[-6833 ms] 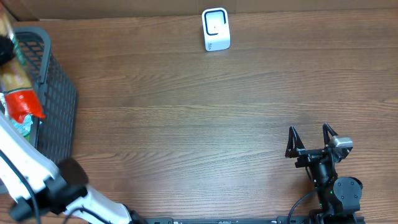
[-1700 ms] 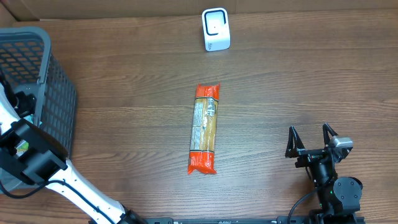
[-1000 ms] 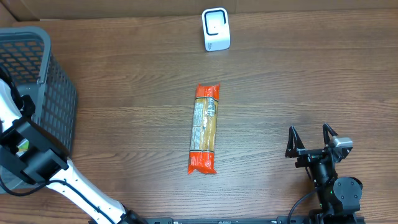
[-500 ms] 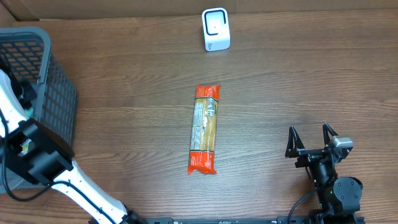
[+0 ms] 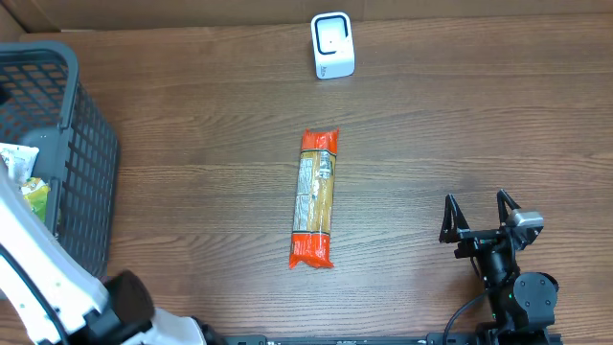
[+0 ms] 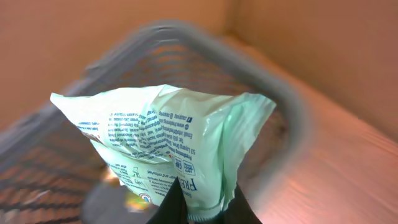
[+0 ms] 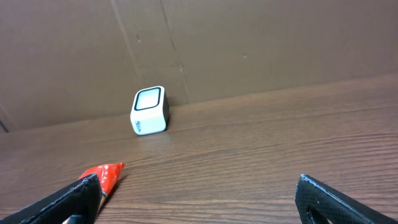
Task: Scan the item barcode
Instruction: 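Carry the mint-green pack out and set it beside the spaghetti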
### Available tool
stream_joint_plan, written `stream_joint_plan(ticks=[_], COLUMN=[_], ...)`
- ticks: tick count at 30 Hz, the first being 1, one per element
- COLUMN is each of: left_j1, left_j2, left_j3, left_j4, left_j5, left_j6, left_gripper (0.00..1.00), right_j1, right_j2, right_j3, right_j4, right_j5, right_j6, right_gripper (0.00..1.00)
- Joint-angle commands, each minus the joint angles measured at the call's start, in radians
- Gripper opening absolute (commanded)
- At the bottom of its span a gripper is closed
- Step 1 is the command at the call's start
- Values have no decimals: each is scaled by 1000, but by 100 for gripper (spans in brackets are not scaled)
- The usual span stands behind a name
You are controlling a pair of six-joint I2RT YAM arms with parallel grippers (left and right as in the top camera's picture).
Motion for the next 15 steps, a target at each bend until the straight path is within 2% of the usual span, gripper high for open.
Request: stream_joint_plan(ticks=[1, 5, 6, 7, 15], left_j1=[-183, -410, -521, -565, -764], left_j2=[-58, -48, -25, -12, 99], left_j3=[10, -19, -54, -74, -301], left_j4=[-37, -102, -112, -112, -99], left_j5=[120, 143, 119, 109, 99], left_j6=[-14, -14, -14, -14, -97], left_gripper=[4, 4, 4, 4, 4], right_j1=[6, 6, 6, 6, 6], right_j2=[-7, -7, -7, -7, -7], right_j3=[-9, -9, -9, -9, -9], right_j4=[6, 6, 6, 6, 6], right_j5=[10, 10, 10, 10, 10], right_j6=[-1, -1, -1, -1, -1], right_gripper=[100, 100, 100, 100, 100])
